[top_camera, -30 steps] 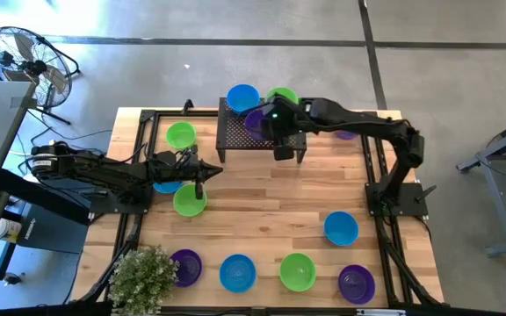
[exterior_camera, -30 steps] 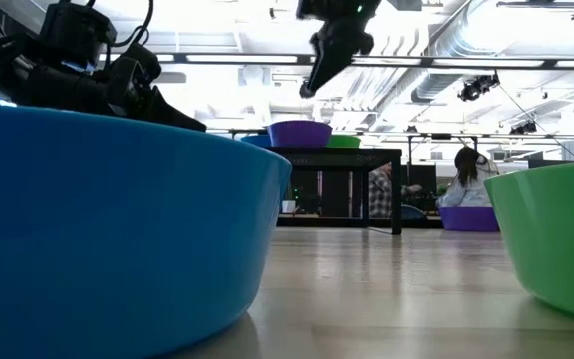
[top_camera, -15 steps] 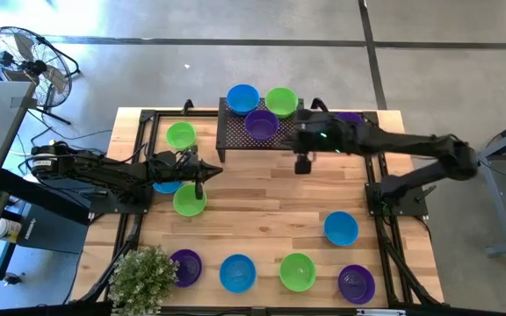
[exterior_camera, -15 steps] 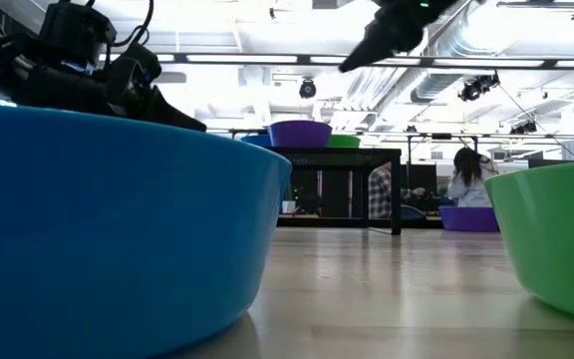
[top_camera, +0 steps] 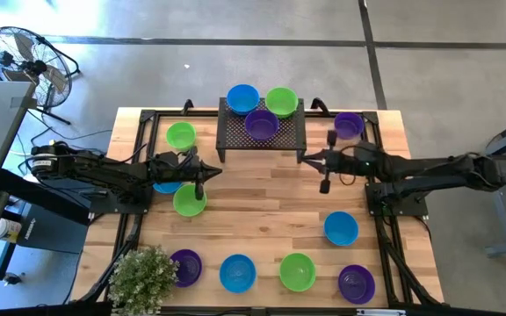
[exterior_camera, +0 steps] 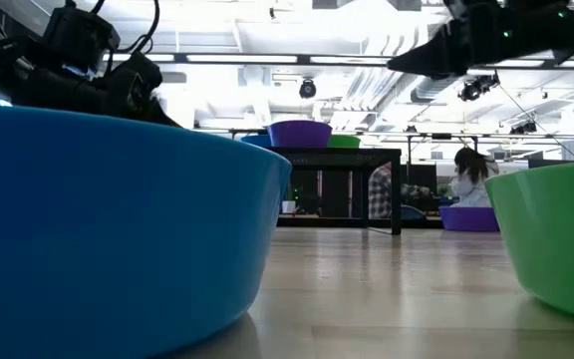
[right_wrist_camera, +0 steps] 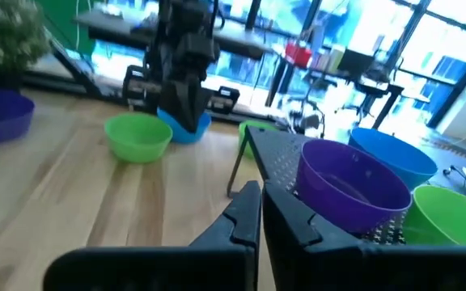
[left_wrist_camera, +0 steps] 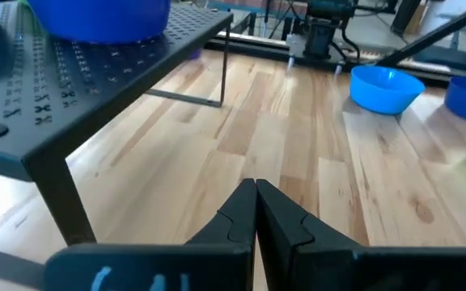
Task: Pick & Place Mini bowls
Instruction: Stack the middle green bowl on the green bowl on the shelf
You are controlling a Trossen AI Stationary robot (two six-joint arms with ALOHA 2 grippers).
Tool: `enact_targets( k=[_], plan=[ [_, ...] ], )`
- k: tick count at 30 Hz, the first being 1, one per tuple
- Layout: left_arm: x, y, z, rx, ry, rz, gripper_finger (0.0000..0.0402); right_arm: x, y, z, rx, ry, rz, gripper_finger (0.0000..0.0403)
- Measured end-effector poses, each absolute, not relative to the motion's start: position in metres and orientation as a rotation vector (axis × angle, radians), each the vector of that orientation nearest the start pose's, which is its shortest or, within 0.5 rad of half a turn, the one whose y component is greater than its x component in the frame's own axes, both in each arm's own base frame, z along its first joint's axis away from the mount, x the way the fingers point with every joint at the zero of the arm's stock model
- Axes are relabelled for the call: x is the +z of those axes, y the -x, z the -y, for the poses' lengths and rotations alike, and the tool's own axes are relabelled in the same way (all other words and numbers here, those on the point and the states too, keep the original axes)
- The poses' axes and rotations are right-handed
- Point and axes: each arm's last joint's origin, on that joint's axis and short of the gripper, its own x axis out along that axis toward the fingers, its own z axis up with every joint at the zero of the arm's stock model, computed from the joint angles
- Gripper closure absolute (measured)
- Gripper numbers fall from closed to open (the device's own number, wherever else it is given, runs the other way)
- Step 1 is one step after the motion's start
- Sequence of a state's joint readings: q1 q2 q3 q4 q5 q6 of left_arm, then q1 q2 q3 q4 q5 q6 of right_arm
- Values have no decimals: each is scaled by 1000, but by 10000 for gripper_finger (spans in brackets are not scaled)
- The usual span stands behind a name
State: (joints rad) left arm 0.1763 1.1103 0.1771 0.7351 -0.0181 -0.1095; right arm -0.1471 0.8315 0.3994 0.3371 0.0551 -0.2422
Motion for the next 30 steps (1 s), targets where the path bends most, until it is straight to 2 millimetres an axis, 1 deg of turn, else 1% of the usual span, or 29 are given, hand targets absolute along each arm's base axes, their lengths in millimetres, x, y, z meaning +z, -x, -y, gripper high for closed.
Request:
enact_targets(
  k=[4,7,10,14,18,25,30],
  plan=[
    [163,-190,-34,198,139,-173,401,235,-176,28,-197,214,-73,401],
    [168,-194,-34,190,166,-153,401,231,-174,27,-198,214,-68,401],
    [172,-196,-34,143,182,-148,401,230,-173,27,-199,214,-62,399],
    [177,-200,-33,94,182,-155,401,224,-172,27,-199,209,-57,402],
    [181,-203,-33,90,145,-176,401,216,-169,27,-194,183,-39,400],
    [196,-217,-32,104,129,-338,401,200,-162,26,-198,171,8,401],
    [215,-226,-18,98,57,-470,401,194,-159,25,-199,173,19,402]
  ],
)
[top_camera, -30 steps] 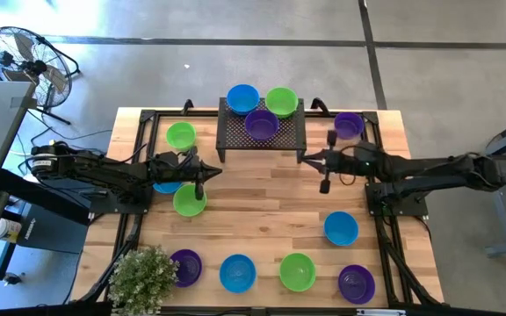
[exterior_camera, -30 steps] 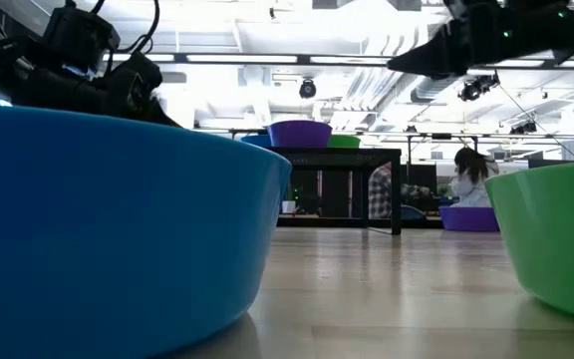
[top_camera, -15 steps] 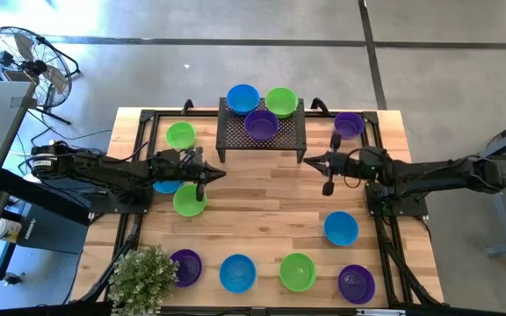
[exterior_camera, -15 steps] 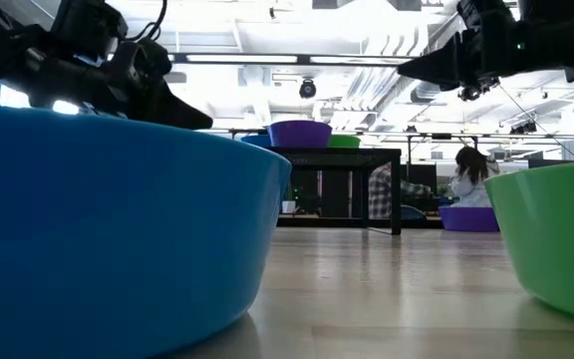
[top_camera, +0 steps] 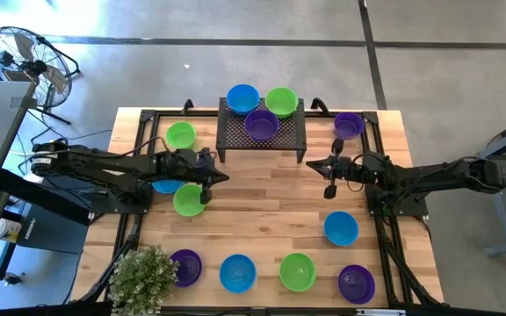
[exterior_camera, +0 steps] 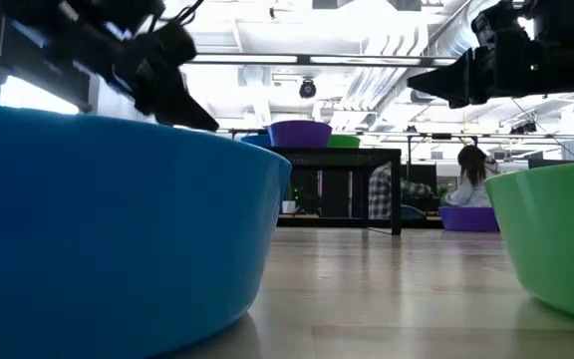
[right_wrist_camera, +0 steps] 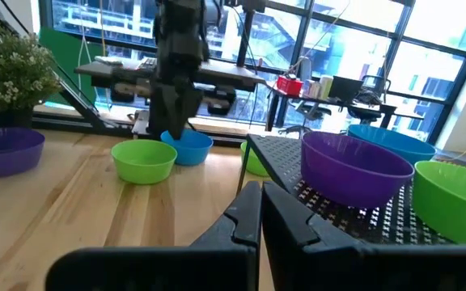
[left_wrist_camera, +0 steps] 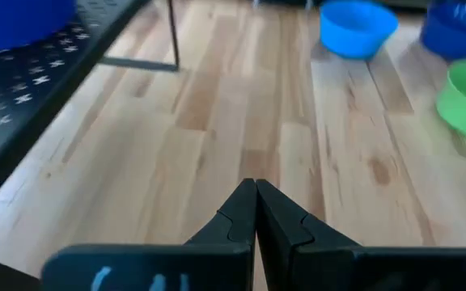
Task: Pick & Place Mini bowls
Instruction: Stack the middle green bowl on the green bowl on the shelf
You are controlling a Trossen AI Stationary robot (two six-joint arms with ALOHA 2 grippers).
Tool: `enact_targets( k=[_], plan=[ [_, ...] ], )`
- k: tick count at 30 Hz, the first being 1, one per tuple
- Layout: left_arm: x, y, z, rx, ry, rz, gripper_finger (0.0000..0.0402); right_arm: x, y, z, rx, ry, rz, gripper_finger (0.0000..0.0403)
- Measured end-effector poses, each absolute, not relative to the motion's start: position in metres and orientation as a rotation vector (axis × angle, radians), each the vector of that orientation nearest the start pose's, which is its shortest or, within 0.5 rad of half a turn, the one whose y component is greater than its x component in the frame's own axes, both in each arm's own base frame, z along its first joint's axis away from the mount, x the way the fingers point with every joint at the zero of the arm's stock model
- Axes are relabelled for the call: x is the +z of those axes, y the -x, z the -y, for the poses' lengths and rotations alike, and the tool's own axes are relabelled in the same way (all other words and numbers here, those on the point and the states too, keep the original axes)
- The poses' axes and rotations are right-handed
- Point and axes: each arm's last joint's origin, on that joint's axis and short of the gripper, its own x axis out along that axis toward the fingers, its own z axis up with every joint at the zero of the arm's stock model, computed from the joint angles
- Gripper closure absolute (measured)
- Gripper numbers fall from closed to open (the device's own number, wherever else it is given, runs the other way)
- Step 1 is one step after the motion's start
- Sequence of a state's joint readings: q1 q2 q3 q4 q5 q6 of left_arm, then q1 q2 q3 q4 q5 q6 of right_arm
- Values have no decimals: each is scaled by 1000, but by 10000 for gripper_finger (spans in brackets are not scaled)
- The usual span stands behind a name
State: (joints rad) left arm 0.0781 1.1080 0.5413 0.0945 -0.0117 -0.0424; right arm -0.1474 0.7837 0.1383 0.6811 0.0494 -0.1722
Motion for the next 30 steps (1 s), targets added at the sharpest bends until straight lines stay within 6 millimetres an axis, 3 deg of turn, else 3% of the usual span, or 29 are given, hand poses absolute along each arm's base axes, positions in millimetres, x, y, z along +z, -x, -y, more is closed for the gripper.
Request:
enact_targets(
  k=[6,11,19,24,30],
  plan=[
    [241,-228,-3,119,124,-649,401,193,-159,25,-199,175,15,399],
    [250,-224,7,171,251,-818,391,192,-159,25,-199,182,10,402],
    [228,-217,37,228,366,-1078,276,191,-159,25,-197,183,-5,402],
    [213,-214,61,193,340,-1216,205,190,-159,25,-203,185,-19,401],
    [191,-213,77,281,265,-1327,188,189,-159,25,-204,191,-22,402]
  ],
)
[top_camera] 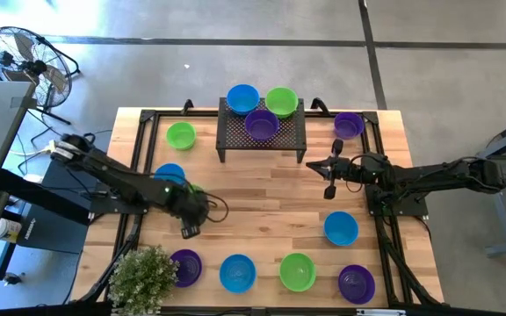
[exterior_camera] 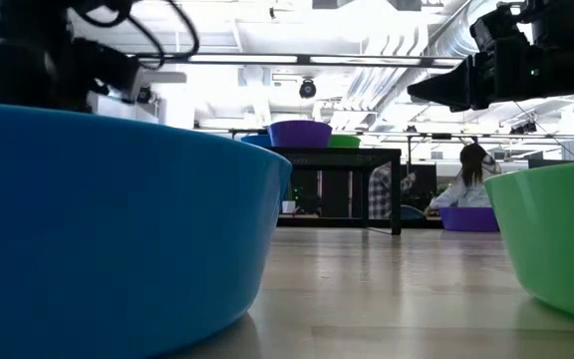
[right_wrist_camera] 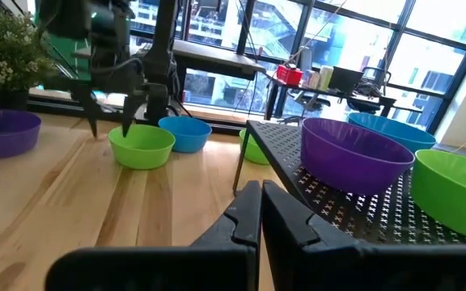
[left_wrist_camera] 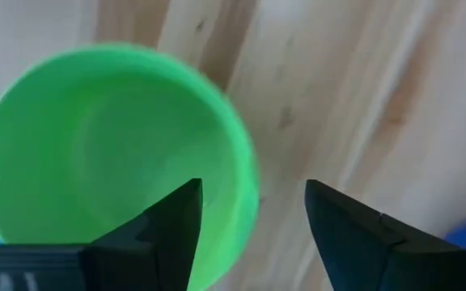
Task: Pick & Place Mini bowls
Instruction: Stack the middle green bowl on the green bowl on the shelf
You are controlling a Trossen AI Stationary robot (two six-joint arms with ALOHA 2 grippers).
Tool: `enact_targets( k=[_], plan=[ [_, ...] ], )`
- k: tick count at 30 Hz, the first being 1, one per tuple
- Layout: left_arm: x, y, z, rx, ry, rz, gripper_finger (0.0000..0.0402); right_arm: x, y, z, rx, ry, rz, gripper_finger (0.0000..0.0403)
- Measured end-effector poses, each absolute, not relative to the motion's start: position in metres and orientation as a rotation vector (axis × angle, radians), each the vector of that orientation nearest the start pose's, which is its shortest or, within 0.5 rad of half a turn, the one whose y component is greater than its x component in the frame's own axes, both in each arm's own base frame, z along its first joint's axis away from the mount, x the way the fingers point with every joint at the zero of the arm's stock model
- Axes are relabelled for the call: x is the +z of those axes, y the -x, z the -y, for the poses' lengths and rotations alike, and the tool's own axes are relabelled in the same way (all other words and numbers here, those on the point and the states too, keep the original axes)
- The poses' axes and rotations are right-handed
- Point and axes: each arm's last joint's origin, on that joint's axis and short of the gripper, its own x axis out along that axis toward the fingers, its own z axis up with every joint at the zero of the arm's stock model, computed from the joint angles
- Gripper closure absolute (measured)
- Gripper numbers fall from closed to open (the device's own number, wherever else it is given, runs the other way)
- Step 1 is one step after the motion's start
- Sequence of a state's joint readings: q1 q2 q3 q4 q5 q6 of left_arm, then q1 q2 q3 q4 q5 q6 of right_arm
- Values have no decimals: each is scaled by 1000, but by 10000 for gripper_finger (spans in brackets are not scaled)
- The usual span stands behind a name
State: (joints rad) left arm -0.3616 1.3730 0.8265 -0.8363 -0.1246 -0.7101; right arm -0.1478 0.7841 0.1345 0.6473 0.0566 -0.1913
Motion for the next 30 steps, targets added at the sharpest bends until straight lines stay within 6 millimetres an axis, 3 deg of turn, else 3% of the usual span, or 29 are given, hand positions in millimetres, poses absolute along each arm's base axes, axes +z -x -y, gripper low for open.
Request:
enact_targets(
  k=[7,16,22,30],
  plan=[
    [172,-218,78,355,231,-1410,243,189,-159,25,-204,191,-22,402],
    [163,-224,81,294,202,-1455,387,189,-159,26,-209,191,-22,401],
    [189,-240,79,247,190,-1427,394,190,-159,26,-209,191,-18,402],
    [238,-281,62,195,96,-1149,398,190,-159,26,-209,191,-15,402]
  ],
)
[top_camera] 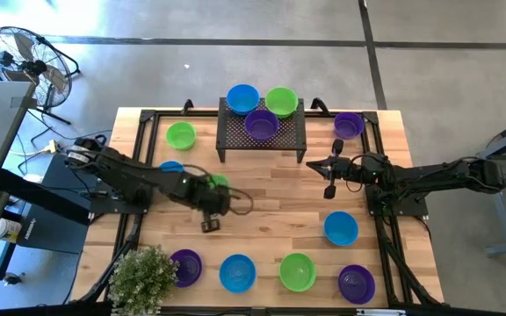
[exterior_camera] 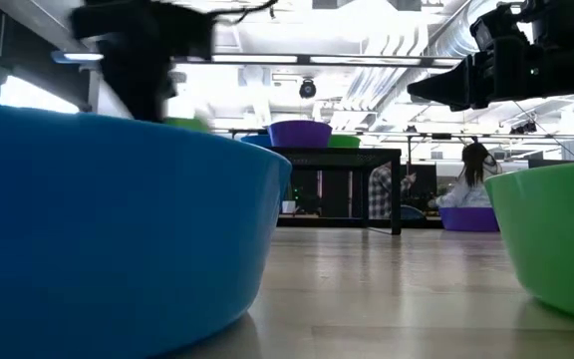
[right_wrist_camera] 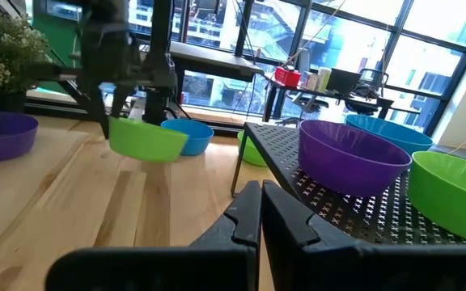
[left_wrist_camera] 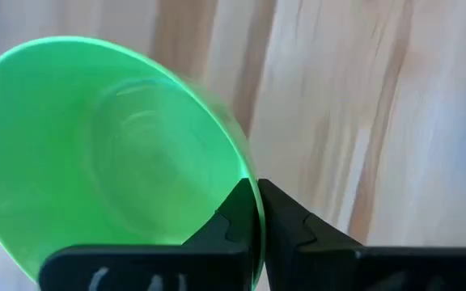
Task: Pick & Place Mini bowls
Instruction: Stack the middle green bowl on the green bowl on the shelf
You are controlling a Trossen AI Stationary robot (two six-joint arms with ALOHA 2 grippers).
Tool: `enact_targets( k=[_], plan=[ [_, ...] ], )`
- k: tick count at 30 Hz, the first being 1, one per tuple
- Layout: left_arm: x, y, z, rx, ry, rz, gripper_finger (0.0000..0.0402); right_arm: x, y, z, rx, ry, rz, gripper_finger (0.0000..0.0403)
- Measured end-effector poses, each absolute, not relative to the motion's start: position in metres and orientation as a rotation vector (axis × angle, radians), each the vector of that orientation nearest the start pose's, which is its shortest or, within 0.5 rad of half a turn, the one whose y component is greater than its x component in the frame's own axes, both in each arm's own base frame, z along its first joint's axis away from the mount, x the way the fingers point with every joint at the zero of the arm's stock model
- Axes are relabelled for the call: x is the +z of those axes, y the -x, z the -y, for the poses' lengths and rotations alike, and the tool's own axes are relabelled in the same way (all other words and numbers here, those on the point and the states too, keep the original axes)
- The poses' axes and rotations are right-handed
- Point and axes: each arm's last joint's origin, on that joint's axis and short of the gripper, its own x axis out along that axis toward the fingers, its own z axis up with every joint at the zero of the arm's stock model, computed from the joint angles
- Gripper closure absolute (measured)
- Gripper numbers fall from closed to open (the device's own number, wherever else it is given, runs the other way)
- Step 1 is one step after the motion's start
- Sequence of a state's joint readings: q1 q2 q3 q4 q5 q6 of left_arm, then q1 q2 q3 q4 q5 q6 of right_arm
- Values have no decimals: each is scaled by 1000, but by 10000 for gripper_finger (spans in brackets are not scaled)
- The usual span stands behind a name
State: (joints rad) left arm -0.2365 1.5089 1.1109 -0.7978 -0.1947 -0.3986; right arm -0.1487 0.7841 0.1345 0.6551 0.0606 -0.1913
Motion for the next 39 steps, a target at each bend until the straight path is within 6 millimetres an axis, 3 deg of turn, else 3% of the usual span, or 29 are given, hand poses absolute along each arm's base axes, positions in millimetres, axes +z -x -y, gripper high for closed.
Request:
enact_targets(
  k=[6,12,19,31,39],
  plan=[
    [247,-312,39,130,70,-927,399,190,-159,26,-209,185,-14,402],
    [230,-341,27,50,13,-832,400,190,-159,26,-209,184,-13,401],
    [202,-363,10,79,-1,-823,400,190,-159,26,-211,183,-12,401],
    [182,-376,1,58,6,-812,400,190,-159,26,-220,190,-17,402],
    [183,-377,1,47,17,-794,386,190,-159,26,-220,190,-17,401]
  ],
)
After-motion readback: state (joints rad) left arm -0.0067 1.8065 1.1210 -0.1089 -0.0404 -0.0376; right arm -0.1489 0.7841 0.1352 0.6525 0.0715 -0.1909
